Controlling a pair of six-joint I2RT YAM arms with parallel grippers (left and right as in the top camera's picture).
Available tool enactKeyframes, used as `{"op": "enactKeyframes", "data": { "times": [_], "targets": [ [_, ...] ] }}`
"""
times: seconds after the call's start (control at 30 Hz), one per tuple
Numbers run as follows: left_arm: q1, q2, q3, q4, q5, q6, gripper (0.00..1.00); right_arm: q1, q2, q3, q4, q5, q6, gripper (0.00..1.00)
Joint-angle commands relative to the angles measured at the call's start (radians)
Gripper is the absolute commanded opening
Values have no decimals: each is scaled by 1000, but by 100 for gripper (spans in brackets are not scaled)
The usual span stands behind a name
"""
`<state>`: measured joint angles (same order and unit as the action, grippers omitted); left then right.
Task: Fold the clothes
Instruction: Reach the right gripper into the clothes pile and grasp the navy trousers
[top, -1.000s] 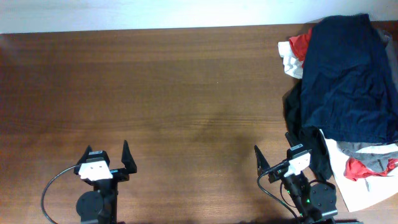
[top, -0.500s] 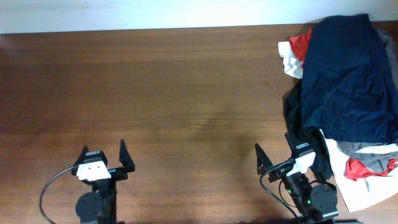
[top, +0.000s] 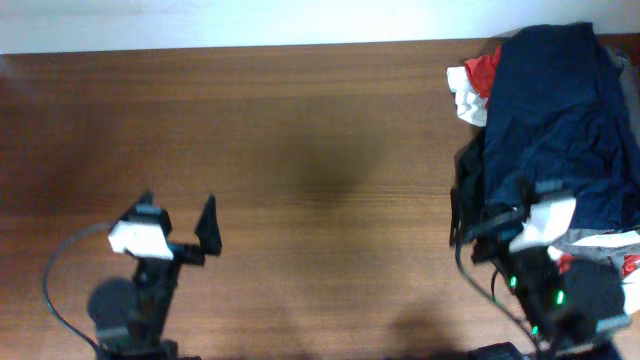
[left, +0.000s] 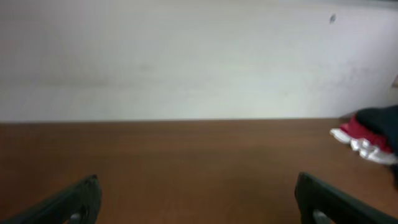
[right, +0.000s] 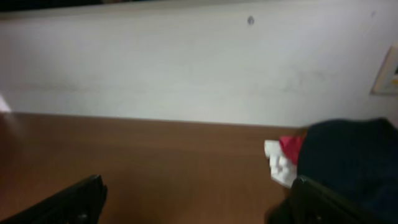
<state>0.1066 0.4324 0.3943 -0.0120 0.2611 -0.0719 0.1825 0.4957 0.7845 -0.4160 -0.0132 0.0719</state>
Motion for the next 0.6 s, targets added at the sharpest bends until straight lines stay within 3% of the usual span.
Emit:
{"op": "enactKeyframes", "data": {
  "times": [0.0, 0.13, 0.27, 0.37, 0.57],
  "targets": [
    [-4, 263, 225, 0, 98, 13, 99, -8, 244, 254, -87, 26, -16, 99],
    [-4, 543, 456, -69, 210, 13, 99, -8, 453, 462, -185, 29, -48, 99],
    [-5, 828, 727, -262, 256, 31, 99, -16, 692, 691, -316, 29, -146, 99],
    [-13, 983, 889, -400, 255, 130, 99, -62, 838, 809, -397, 12, -146, 99],
    [-16, 1137, 983, -469, 259, 153, 99, -209, 1071, 871, -439, -119, -142, 99]
  ]
}}
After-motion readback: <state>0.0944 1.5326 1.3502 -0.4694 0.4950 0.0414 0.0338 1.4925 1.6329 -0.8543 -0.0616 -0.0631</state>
